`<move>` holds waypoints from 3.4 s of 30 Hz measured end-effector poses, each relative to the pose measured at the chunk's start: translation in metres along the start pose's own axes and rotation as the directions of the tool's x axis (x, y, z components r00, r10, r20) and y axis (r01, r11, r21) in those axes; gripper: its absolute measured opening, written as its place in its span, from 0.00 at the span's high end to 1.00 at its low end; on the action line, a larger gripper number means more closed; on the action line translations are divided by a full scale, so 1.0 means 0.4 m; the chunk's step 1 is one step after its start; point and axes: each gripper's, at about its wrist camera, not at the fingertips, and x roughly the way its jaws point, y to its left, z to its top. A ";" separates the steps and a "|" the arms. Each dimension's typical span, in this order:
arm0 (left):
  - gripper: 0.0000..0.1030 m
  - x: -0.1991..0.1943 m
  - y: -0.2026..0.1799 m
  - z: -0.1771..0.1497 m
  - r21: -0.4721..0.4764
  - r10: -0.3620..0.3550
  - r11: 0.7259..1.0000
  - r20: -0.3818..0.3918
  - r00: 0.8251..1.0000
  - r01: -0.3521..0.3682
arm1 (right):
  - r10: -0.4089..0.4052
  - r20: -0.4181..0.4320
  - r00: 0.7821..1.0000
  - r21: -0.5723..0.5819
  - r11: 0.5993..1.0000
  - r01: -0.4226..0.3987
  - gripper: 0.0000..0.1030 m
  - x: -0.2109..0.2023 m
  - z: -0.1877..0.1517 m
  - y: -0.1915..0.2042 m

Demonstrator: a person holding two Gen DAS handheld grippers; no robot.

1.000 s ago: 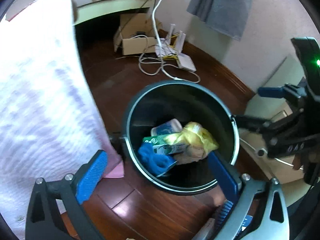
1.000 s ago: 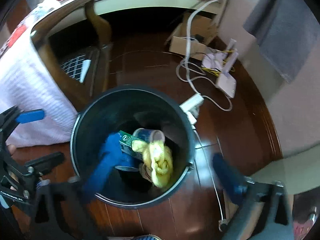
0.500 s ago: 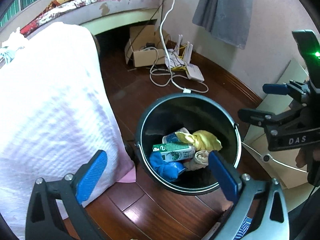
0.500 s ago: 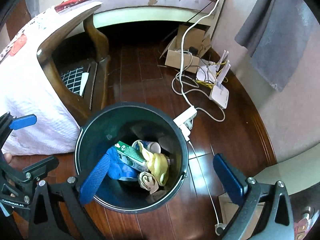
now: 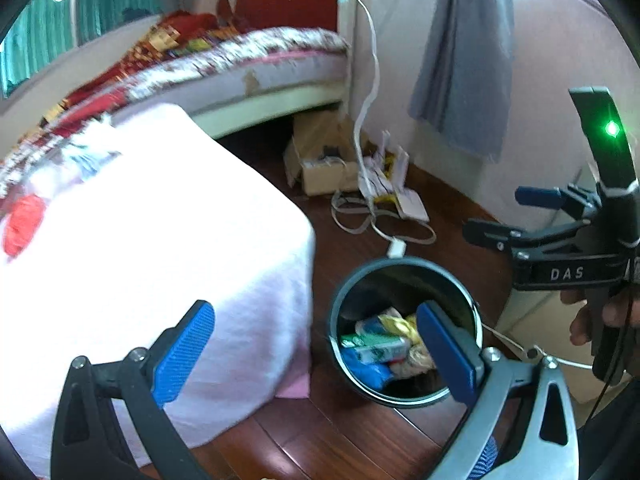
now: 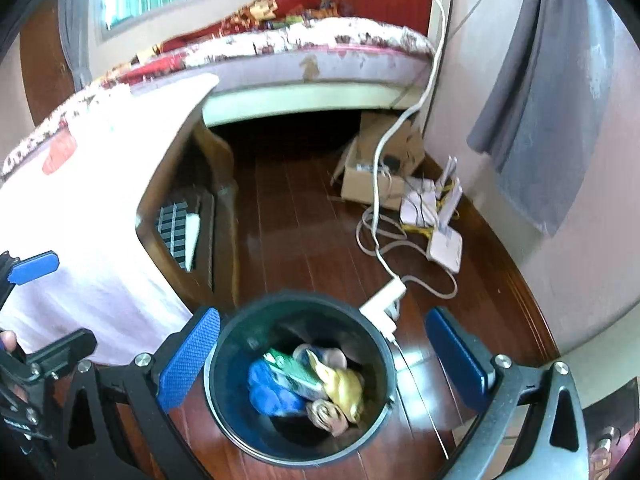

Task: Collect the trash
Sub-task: 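Move both tools back from the bin toward the bed, then grasp the white tissue with the right tool while the left tool grasps the red plastic bag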

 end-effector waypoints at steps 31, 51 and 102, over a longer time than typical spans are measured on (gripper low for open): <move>0.01 -0.153 0.628 0.038 -0.363 0.368 0.882 0.131 0.920 -0.302 | 0.271 0.193 0.943 -0.207 0.951 -0.231 0.00 0.001 0.327 0.549; 0.15 0.094 0.857 0.113 -0.386 0.365 0.856 -0.022 0.931 -0.344 | 0.312 0.104 0.944 -0.240 0.929 -0.280 0.20 0.366 0.611 0.790; 0.65 0.070 0.893 0.108 -0.458 0.264 0.854 -0.026 0.964 -0.247 | 0.329 0.006 0.944 -0.139 0.935 -0.325 0.70 0.348 0.556 0.719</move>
